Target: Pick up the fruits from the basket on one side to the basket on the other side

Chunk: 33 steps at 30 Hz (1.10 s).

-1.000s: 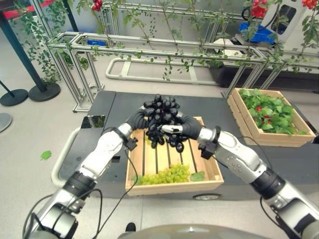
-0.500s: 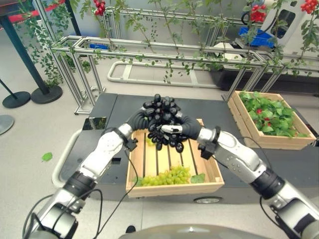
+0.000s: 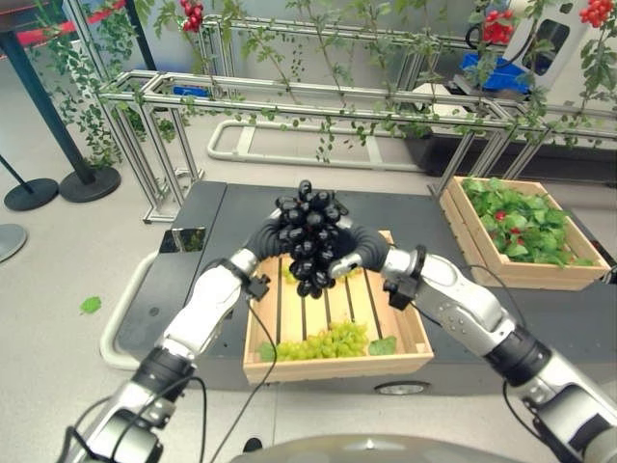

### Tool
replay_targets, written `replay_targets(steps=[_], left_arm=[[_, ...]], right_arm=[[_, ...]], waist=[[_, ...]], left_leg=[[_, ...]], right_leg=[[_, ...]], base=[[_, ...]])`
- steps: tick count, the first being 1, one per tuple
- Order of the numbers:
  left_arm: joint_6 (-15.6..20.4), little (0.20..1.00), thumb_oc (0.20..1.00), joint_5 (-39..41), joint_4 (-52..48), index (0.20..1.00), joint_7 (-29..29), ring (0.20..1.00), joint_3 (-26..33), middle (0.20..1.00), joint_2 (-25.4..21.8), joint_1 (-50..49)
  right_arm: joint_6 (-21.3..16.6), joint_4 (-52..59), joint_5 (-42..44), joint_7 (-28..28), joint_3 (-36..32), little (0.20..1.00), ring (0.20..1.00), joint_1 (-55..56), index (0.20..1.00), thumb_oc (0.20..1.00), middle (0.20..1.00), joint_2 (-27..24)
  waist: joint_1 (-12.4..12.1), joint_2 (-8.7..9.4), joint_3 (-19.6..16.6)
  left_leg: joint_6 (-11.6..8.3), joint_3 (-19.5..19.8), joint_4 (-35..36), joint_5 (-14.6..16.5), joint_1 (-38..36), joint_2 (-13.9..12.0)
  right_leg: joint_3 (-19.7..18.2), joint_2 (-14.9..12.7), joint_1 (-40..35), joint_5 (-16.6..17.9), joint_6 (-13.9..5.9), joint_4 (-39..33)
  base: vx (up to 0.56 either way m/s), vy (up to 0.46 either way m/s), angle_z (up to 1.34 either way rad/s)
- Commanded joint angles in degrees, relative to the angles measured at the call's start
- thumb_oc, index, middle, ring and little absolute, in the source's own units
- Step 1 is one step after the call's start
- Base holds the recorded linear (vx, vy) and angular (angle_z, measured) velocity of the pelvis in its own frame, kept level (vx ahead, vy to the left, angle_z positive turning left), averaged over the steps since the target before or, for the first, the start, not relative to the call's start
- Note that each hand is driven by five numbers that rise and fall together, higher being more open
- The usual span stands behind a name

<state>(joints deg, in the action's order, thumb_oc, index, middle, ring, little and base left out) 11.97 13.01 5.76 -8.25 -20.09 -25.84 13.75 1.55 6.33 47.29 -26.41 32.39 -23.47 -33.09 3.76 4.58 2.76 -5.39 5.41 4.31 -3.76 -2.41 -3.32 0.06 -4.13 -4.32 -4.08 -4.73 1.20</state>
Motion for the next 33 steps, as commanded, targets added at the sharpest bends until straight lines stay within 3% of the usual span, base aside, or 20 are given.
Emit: replay_targets(steps=[1, 12, 22, 33], left_arm=[[4.5, 0.200, 0.200, 5.1, 0.0, 0.200, 2.7, 0.200, 5.1, 0.200, 0.7, 1.2], [5.3, 0.200, 0.200, 6.8, 0.3, 0.200, 4.6, 0.200, 10.6, 0.200, 2.1, -3.3], [6.6, 0.200, 0.200, 8.1, 0.2, 0.200, 5.0, 0.200, 16.4, 0.200, 2.9, -6.2], [6.9, 0.200, 0.200, 8.2, 0.4, 0.200, 4.9, 0.200, 17.3, 0.200, 3.6, -7.1]], right_arm=[[-4.7, 3.9, -2.0, 2.1, -5.2, 1.000, 1.000, 0.7, 1.000, 1.000, 1.000, -1.5], [-5.7, 4.4, -3.8, 2.8, -12.6, 1.000, 1.000, 4.7, 1.000, 1.000, 1.000, -7.0], [-5.9, 4.5, -5.1, 1.2, -21.2, 1.000, 1.000, 8.3, 1.000, 1.000, 1.000, -15.5], [-6.2, 4.5, -4.5, 1.0, -23.4, 1.000, 1.000, 8.4, 1.000, 1.000, 1.000, -16.1]], waist=[[-0.1, 2.79, -2.1], [-0.3, 3.20, -1.9], [0.0, 3.65, -2.1], [0.1, 3.75, -2.1]], left_leg=[[3.03, -0.6, -4.3, 5.3, 1.6, 1.7], [2.93, -0.5, -4.5, 5.3, 1.8, 1.7], [2.73, -0.3, -4.4, 5.1, 2.0, 1.8], [2.73, -0.4, -4.6, 5.2, 2.0, 1.7]], right_leg=[[-0.4, -2.0, 5.7, 3.6, -2.59, 2.3], [-0.3, -1.9, 5.8, 3.6, -2.63, 2.4], [0.1, -1.9, 6.0, 3.6, -2.73, 2.4], [0.0, -1.9, 6.1, 3.6, -2.72, 2.5]], base=[[0.00, 0.000, 0.00], [0.00, 0.000, 0.00], [0.00, 0.000, 0.00], [0.00, 0.000, 0.00]])
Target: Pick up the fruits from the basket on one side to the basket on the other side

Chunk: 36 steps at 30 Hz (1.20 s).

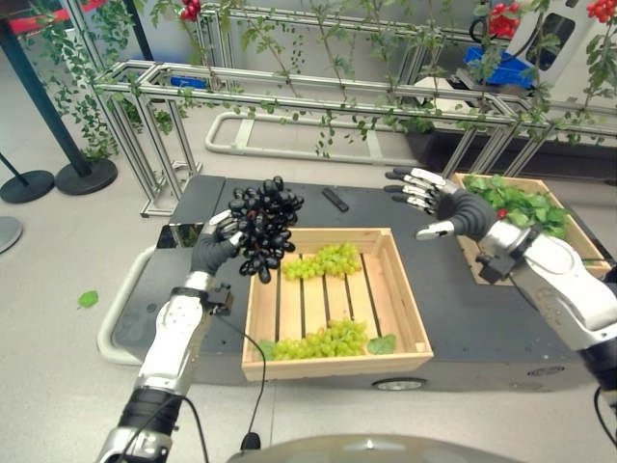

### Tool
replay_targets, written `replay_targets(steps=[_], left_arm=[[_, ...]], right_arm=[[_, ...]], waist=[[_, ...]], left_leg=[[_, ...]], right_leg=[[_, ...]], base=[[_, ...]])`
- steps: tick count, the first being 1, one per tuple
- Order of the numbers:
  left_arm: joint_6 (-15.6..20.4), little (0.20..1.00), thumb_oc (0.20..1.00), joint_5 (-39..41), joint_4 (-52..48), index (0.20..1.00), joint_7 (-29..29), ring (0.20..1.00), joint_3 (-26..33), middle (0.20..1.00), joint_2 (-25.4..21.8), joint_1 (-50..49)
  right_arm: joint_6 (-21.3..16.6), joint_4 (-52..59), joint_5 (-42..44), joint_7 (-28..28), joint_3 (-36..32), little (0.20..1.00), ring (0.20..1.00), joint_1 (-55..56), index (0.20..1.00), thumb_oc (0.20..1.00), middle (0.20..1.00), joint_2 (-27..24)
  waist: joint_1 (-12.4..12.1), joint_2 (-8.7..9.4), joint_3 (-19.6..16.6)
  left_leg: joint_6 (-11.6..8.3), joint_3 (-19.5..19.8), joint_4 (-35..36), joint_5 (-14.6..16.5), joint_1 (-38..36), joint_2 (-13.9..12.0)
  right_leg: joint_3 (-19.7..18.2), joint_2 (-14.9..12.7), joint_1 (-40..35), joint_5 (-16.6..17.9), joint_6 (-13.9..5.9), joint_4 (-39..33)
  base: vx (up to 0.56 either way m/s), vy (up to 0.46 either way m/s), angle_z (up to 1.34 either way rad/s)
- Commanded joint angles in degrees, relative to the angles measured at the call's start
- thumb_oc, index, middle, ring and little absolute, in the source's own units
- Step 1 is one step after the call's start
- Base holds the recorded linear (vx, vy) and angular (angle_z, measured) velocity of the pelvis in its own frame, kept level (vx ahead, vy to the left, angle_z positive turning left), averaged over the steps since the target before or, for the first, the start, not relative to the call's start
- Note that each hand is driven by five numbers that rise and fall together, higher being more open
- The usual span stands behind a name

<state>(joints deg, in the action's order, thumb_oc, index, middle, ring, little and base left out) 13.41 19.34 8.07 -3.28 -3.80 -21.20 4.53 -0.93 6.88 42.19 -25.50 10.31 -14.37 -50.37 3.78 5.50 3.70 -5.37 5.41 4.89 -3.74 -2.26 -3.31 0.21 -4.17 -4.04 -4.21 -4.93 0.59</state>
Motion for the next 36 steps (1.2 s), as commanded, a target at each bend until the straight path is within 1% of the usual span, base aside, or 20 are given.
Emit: replay_targets(steps=[1, 11, 16, 17, 22, 23, 26, 36], left_arm=[[5.5, 0.200, 0.200, 1.9, -1.9, 0.200, -0.1, 0.200, 1.0, 0.200, -1.1, 2.2], [5.8, 0.200, 0.200, 2.2, -1.7, 0.200, 0.6, 0.200, 2.1, 0.200, -0.5, 1.6], [6.0, 0.200, 0.200, 5.8, -1.4, 0.200, 0.6, 0.200, 2.9, 0.200, 1.0, 1.4], [5.9, 0.200, 0.200, 9.3, -1.4, 0.200, 0.2, 0.200, 3.4, 0.200, 2.2, 1.3], [5.9, 0.200, 0.200, 16.2, -1.9, 0.200, -0.7, 0.200, 4.4, 0.200, 4.9, 0.6], [5.9, 0.200, 0.200, 16.2, -1.9, 0.200, -0.8, 0.200, 4.4, 0.200, 4.9, 0.6], [5.5, 0.200, 0.200, 23.3, -2.7, 0.200, -1.7, 0.200, 4.4, 0.200, 7.8, -0.4], [4.5, 0.200, 0.200, 34.0, -4.3, 0.200, -3.2, 0.200, 3.1, 0.200, 11.0, -2.2]], right_arm=[[-3.8, 3.9, 0.6, 0.1, -1.3, 1.000, 1.000, -0.7, 1.000, 1.000, 1.000, 1.2], [-4.1, 3.8, 0.9, 0.5, -2.0, 1.000, 1.000, -0.7, 1.000, 1.000, 1.000, 2.7], [-4.5, 3.9, 1.4, 0.7, -1.8, 1.000, 1.000, -0.4, 1.000, 1.000, 1.000, 3.5], [-4.6, 4.1, 1.8, 0.8, -1.8, 1.000, 1.000, 0.0, 1.000, 1.000, 1.000, 4.0], [-5.0, 3.8, 2.6, 1.1, -1.8, 1.000, 1.000, 1.0, 1.000, 1.000, 1.000, 6.1], [-5.0, 3.8, 2.6, 1.1, -1.8, 1.000, 1.000, 1.0, 1.000, 1.000, 1.000, 6.1], [-5.2, 3.8, 2.8, 1.4, -1.7, 1.000, 1.000, 2.0, 1.000, 1.000, 1.000, 7.2], [-5.3, 2.8, 4.7, 1.9, -1.6, 1.000, 1.000, 5.4, 1.000, 1.000, 1.000, 10.1]], waist=[[0.0, 2.83, -3.0], [0.0, 2.79, -3.0], [-0.1, 2.80, -3.1], [-0.1, 2.76, -3.1], [-0.2, 2.82, -2.9], [-0.2, 2.82, -2.9], [-0.3, 2.88, -3.0], [-0.3, 2.85, -2.7]], left_leg=[[2.70, -0.4, -5.2, 5.2, 1.9, 1.7], [2.79, -0.4, -5.1, 5.3, 1.7, 1.8], [2.79, -0.4, -5.1, 5.3, 1.8, 1.8], [2.78, -0.4, -5.1, 5.3, 1.8, 1.8], [2.80, -0.3, -5.2, 5.3, 1.9, 1.8], [2.80, -0.2, -5.2, 5.3, 1.9, 1.8], [2.82, -0.2, -5.3, 5.4, 1.9, 1.8], [2.75, 0.5, -5.5, 5.3, 2.2, 1.8]], right_leg=[[-0.1, -1.8, 5.8, 3.8, -2.52, 3.1], [-0.2, -1.9, 5.8, 3.8, -2.45, 3.1], [-0.2, -1.9, 5.8, 3.7, -2.40, 3.1], [-0.1, -1.9, 5.8, 3.7, -2.35, 3.1], [0.0, -1.8, 5.8, 3.6, -2.25, 3.2], [0.0, -1.8, 5.8, 3.6, -2.25, 3.2], [0.0, -1.8, 5.8, 3.5, -2.20, 3.2], [0.4, -1.7, 5.7, 3.0, -2.03, 3.7]], base=[[0.00, 0.000, 0.00], [0.00, 0.000, 0.00], [0.00, 0.000, 0.00], [0.00, 0.000, 0.00], [0.00, 0.000, 0.00], [0.00, 0.000, 0.00], [0.00, 0.000, 0.00], [0.00, 0.000, 0.00]])
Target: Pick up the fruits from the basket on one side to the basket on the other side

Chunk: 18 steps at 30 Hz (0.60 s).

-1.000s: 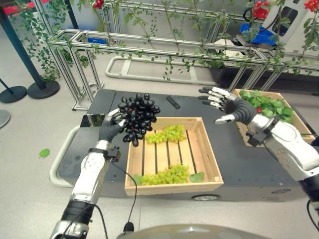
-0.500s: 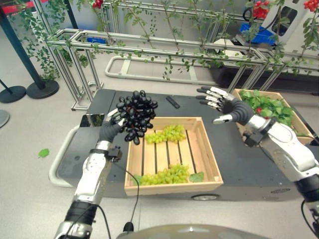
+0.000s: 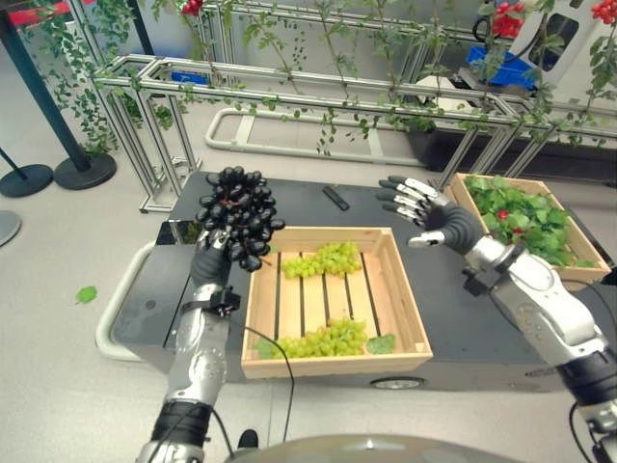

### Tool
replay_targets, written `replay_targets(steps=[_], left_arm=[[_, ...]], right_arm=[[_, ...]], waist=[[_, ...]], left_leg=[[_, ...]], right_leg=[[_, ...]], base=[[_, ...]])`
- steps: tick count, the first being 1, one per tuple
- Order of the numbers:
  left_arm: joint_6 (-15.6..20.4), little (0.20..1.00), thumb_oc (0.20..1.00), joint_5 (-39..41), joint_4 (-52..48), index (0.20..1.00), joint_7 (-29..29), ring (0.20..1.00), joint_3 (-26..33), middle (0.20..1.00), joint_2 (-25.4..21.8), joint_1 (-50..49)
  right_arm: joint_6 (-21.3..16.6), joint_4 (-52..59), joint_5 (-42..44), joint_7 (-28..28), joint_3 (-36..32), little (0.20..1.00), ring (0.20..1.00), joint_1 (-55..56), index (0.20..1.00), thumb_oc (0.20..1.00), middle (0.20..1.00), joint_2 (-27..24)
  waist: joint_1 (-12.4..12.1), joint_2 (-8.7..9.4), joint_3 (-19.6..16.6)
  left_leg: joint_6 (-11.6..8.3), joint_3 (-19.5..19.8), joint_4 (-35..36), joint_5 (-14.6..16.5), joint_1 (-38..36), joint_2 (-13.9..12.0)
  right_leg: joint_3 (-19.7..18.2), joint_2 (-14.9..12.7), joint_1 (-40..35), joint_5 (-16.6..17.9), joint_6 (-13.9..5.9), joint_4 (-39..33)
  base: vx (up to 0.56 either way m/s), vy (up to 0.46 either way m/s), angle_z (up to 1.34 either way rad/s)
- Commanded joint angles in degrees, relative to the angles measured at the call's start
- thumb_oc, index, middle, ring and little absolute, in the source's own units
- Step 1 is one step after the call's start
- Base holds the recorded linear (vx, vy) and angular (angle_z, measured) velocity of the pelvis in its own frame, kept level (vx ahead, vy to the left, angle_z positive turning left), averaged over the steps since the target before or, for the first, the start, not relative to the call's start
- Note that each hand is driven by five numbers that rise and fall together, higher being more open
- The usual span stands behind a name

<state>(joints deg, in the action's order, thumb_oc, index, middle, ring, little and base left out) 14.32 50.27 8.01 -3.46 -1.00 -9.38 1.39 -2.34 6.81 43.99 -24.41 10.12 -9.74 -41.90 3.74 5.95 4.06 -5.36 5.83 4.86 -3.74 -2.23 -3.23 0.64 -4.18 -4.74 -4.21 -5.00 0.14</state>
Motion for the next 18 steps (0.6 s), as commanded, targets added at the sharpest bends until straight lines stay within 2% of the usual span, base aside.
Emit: replay_targets(steps=[1, 8, 15, 18], left_arm=[[3.6, 0.200, 0.200, 4.1, -4.4, 0.200, -3.2, 0.200, 0.1, 0.200, -0.5, 0.7], [2.7, 0.200, 0.200, 10.0, -5.7, 0.200, -4.6, 0.200, -0.6, 0.200, 0.9, -1.8], [2.6, 0.200, 0.200, 11.8, -5.6, 0.200, -6.7, 0.200, 0.7, 0.200, 0.8, -3.8], [2.8, 0.200, 0.200, 12.0, -4.9, 0.200, -7.7, 0.200, 1.9, 0.200, 0.9, -4.7]], right_arm=[[-4.0, 2.8, 3.0, 0.8, -1.4, 1.000, 1.000, 1.3, 1.000, 1.000, 1.000, 2.0], [-4.3, 0.8, 6.1, 1.8, -3.2, 1.000, 1.000, 5.6, 1.000, 1.000, 1.000, 5.9], [-5.8, -2.9, 6.4, 2.0, -7.8, 1.000, 1.000, 11.5, 1.000, 1.000, 1.000, 10.3], [-8.2, -10.0, 3.4, 5.3, -11.7, 1.000, 1.000, 15.1, 1.000, 1.000, 1.000, 15.4]], waist=[[-0.2, 2.37, -3.1], [-0.2, 1.98, -2.9], [0.1, 1.28, -2.8], [0.4, 0.42, -2.8]], left_leg=[[2.75, 0.1, -5.5, 5.3, 2.2, 1.7], [2.71, 0.6, -5.6, 5.3, 2.3, 1.7], [2.83, 0.9, -5.9, 5.5, 2.4, 2.0], [2.85, 1.3, -6.1, 5.6, 2.5, 2.2]], right_leg=[[0.0, -1.7, 6.4, 3.0, -1.95, 4.2], [0.3, -1.6, 6.4, 2.6, -1.92, 4.5], [0.7, -1.7, 6.4, 2.4, -2.00, 4.9], [1.1, -1.6, 6.3, 1.9, -1.91, 5.3]], base=[[0.00, 0.000, 0.00], [0.00, -0.009, 0.02], [0.00, -0.010, 0.04], [0.01, -0.011, 0.06]])
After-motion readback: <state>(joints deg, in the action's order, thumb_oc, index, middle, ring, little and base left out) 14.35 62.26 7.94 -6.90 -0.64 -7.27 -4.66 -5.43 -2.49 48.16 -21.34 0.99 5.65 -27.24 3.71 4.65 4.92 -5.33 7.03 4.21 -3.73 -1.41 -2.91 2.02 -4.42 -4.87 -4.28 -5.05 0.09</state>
